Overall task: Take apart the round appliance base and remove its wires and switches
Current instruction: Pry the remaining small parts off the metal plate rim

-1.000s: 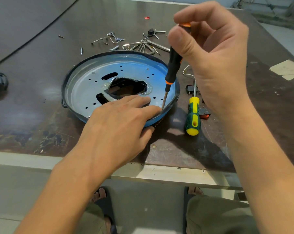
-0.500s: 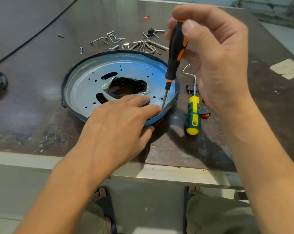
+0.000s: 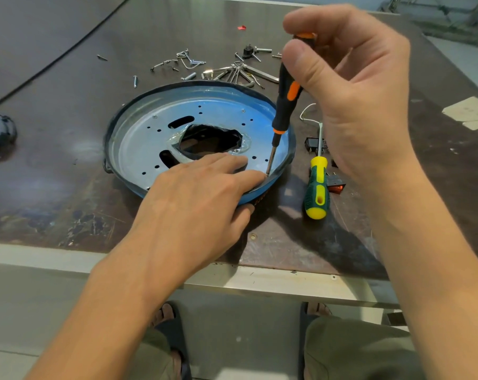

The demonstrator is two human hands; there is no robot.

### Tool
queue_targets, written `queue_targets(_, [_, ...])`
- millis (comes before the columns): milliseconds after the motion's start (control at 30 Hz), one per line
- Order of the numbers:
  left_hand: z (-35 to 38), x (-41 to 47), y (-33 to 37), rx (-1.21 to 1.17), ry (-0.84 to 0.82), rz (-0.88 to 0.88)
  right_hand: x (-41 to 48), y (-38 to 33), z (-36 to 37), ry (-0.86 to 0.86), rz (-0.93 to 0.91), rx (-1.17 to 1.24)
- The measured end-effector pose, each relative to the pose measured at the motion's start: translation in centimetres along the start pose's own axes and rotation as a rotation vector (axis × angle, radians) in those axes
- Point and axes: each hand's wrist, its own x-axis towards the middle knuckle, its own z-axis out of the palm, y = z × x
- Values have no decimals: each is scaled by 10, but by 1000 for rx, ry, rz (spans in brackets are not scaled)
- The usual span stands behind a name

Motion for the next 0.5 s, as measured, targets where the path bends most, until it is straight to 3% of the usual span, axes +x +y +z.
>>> queue_targets(133, [-1, 0, 0, 3, -2, 1, -2, -1, -2, 18, 100, 158])
queue_targets(367, [-1, 1, 0, 11, -3, 4, 0, -1, -1, 32, 19, -58])
queue_targets(500, [0, 1, 0, 5, 8, 10, -2, -3, -4, 55, 109, 125])
